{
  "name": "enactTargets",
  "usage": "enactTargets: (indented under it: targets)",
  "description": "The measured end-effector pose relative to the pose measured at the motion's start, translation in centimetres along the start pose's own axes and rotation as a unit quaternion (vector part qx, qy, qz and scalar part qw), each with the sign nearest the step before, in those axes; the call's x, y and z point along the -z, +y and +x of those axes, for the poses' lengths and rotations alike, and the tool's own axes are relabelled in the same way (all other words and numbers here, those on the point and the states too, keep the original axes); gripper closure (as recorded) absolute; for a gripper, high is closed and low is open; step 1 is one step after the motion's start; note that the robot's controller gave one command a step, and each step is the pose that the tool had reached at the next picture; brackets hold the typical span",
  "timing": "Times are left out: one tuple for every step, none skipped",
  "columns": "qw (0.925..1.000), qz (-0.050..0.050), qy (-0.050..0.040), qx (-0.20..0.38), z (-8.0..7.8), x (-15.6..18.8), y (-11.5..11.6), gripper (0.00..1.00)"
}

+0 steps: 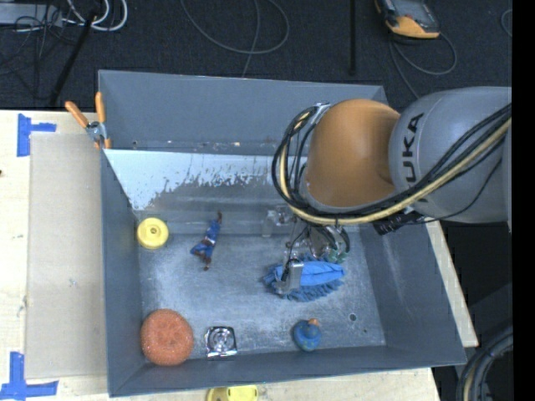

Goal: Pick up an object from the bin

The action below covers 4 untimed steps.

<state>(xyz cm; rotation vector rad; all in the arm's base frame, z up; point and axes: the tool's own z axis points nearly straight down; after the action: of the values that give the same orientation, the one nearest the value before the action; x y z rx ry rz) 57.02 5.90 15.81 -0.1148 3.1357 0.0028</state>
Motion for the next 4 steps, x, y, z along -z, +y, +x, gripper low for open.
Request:
enactTargets:
  targets:
    - [0.99, 0.001, 0.0012, -0.141, -0.8, -1.5, -2.4, 0.0]
    - [0.9985, 0.001, 0.002, -0.054, 1.5, -3.1, -3.3, 0.0]
    - [0.9998, 0.0, 0.002, -0.02, 0.2, -8.1, -6.0, 1.0]
    - [0.9998, 0.0, 0.002, -0.021, 0.2, -8.1, -6.1, 1.0]
